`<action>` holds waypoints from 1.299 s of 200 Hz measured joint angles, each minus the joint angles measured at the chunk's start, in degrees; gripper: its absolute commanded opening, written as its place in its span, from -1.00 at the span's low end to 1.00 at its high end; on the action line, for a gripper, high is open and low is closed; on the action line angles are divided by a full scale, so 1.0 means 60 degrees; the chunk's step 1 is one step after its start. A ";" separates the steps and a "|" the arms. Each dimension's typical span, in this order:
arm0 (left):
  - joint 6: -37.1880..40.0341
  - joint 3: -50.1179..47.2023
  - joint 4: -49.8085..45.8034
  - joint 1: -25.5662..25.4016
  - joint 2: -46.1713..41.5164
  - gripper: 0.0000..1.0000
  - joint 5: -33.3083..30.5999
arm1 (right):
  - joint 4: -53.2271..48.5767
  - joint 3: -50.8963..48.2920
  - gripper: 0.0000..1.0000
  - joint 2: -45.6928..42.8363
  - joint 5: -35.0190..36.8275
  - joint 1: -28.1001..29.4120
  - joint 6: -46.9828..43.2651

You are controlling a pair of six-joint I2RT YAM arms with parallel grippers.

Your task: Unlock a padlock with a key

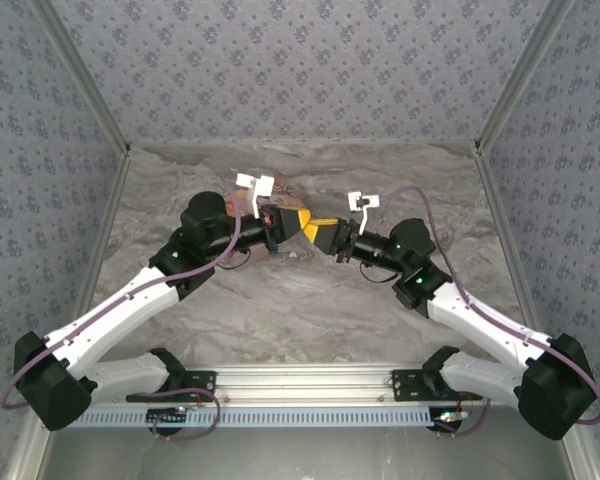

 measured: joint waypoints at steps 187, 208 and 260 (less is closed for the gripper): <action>0.2080 0.2648 -0.4484 0.1297 0.3242 0.65 -0.3107 | -0.8484 0.0572 -1.00 -0.2193 0.4131 -0.0284 -0.2007; 0.2401 0.3311 -0.5125 0.1297 0.4320 0.65 -0.3537 | -0.9653 0.0645 -1.00 -0.2248 0.4958 -0.0313 -0.2044; 0.2925 0.5115 -0.6175 0.1144 0.6586 0.63 -0.3952 | -1.1285 0.0721 -1.00 -0.2408 0.5901 -0.0430 -0.2091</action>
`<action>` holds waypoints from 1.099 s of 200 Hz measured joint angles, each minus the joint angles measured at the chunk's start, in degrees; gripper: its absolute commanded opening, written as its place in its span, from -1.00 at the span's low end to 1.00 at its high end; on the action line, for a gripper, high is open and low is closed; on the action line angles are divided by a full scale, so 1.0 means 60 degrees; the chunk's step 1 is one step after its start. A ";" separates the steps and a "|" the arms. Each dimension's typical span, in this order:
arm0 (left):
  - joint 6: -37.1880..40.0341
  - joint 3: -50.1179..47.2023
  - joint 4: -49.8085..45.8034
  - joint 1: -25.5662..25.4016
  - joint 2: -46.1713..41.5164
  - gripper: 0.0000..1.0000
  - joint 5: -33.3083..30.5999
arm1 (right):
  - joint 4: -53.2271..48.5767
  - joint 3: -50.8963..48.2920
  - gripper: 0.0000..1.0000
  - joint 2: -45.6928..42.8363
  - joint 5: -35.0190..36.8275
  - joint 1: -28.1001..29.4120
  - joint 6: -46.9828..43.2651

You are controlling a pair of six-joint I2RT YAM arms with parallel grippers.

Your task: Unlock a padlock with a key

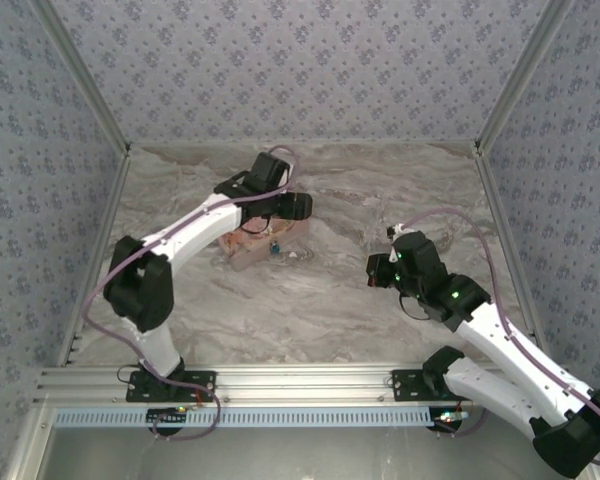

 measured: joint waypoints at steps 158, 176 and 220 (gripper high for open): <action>0.0280 0.1246 -0.0688 -0.0696 0.1825 0.60 -0.0324 | -0.1035 0.0364 -1.00 -0.0401 0.0175 -0.0408 -0.0135; 0.0273 0.1086 -0.0452 -0.0827 0.1778 0.59 -0.0393 | -0.1293 0.0506 -1.00 -0.0503 0.0058 -0.0645 -0.0200; 0.0157 0.0838 -0.0193 -0.1545 0.1665 0.55 -0.0499 | -0.1614 0.0641 -1.00 -0.0652 -0.0849 -0.1891 -0.0437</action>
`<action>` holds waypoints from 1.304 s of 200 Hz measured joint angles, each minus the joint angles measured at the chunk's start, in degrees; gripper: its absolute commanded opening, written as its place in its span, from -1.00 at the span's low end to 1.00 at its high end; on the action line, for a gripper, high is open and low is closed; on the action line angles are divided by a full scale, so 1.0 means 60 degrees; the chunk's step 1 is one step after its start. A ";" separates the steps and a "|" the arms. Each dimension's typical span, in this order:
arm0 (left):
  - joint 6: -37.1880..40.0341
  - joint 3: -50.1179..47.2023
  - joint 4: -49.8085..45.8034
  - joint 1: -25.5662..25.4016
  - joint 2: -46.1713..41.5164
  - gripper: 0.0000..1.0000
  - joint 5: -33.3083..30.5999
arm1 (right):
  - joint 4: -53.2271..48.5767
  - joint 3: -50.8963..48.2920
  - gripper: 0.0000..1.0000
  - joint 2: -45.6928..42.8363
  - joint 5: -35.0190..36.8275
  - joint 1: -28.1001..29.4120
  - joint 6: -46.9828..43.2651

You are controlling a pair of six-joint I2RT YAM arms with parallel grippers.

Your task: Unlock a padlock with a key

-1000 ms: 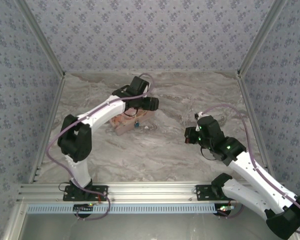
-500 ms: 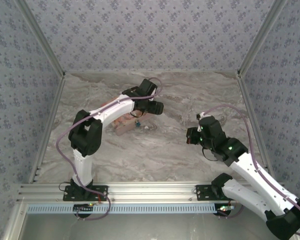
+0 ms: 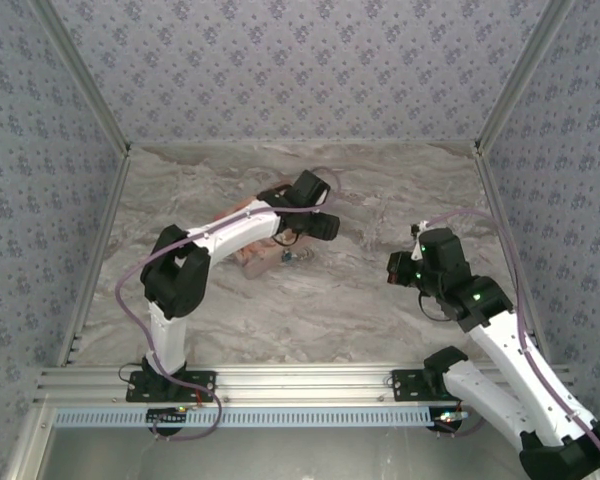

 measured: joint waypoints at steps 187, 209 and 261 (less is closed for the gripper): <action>-0.0951 -0.3191 -0.0845 0.0058 -0.4666 0.64 0.0576 | 0.0386 -0.0222 -1.00 0.1290 -0.2732 -0.2667 -0.0976; -0.1293 -0.3657 -0.0841 0.1366 -0.5439 0.64 0.0441 | 0.0466 -0.0401 -1.00 0.1290 -0.2732 -0.2572 -0.0900; -0.1348 -0.3705 -0.0798 0.2488 -0.4819 0.63 0.0590 | 0.0605 -0.0448 -1.00 0.1402 -0.2721 -0.2313 -0.0729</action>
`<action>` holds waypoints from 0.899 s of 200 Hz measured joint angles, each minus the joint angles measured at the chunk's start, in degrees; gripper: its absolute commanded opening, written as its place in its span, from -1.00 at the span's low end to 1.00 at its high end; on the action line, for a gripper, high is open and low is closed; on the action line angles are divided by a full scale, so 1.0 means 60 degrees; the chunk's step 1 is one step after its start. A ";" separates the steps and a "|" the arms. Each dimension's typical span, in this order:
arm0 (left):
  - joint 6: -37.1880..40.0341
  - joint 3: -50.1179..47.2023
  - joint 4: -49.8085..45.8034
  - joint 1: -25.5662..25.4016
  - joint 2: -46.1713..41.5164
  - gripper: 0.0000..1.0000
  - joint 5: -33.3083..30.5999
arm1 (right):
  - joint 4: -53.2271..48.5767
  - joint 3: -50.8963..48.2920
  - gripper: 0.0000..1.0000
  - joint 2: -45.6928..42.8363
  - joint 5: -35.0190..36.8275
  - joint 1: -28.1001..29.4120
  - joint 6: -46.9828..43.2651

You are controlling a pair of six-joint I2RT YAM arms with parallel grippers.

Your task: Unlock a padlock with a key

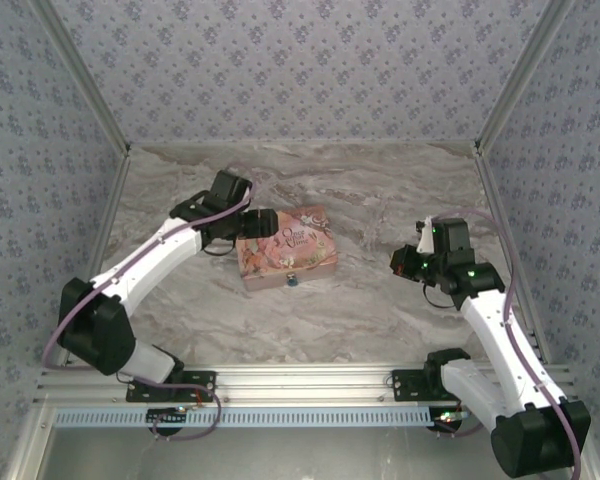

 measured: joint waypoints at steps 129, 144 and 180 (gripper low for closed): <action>0.0382 0.0069 0.1392 0.0342 0.1887 0.62 -0.0404 | 0.0678 -0.0678 -1.00 -0.0317 0.0827 0.1322 0.0124; 0.0543 0.0386 0.1486 0.0342 0.2186 0.62 -0.0401 | 0.0678 -0.0816 -1.00 -0.0506 0.0969 0.1424 0.0251; 0.0925 0.1439 0.1643 0.0342 0.3144 0.62 -0.0364 | 0.0648 -0.0911 -1.00 -0.0943 0.1330 0.1759 0.0477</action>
